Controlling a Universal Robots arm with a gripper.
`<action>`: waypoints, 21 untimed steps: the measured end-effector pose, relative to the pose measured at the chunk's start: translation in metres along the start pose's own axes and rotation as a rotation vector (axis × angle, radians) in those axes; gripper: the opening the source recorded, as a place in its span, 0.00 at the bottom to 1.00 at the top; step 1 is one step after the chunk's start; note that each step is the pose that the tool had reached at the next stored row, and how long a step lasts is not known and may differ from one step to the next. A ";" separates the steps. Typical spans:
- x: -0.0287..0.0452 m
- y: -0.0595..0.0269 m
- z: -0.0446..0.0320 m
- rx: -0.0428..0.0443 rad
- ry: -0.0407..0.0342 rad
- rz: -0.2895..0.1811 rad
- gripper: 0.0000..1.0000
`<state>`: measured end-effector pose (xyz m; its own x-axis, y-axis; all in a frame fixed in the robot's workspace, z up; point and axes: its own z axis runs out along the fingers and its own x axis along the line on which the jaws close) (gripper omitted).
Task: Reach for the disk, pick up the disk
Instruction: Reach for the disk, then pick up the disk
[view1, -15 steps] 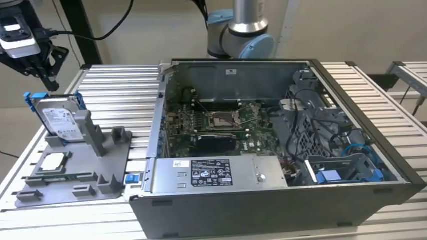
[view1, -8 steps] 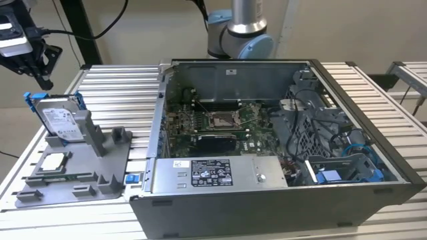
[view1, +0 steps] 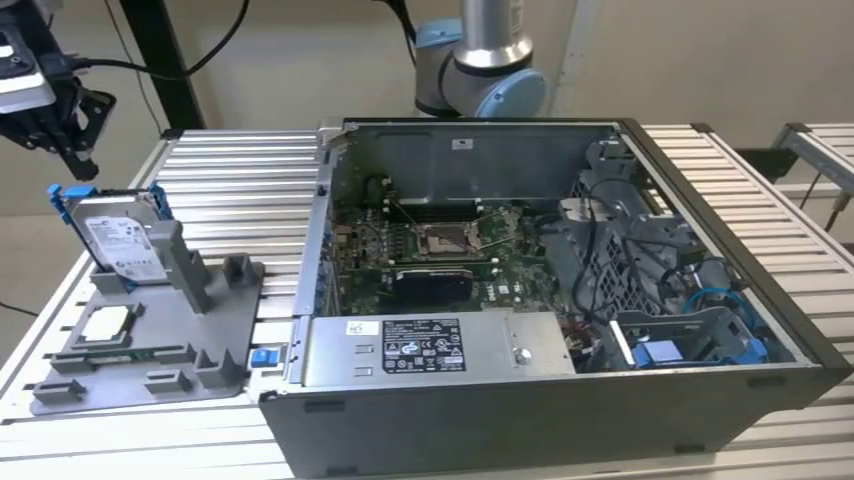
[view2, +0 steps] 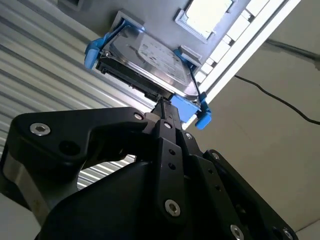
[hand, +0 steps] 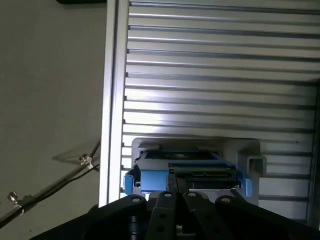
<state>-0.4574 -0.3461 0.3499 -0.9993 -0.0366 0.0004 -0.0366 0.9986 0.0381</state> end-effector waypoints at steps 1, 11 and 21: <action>0.0013 -0.0002 -0.0001 0.0001 0.0003 -0.004 0.00; 0.0065 -0.0074 -0.0003 0.0011 0.0011 -0.027 0.00; 0.0109 -0.0175 -0.0007 0.0010 0.0014 -0.035 0.00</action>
<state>-0.4677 -0.3640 0.3499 -0.9974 -0.0716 0.0005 -0.0715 0.9968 0.0371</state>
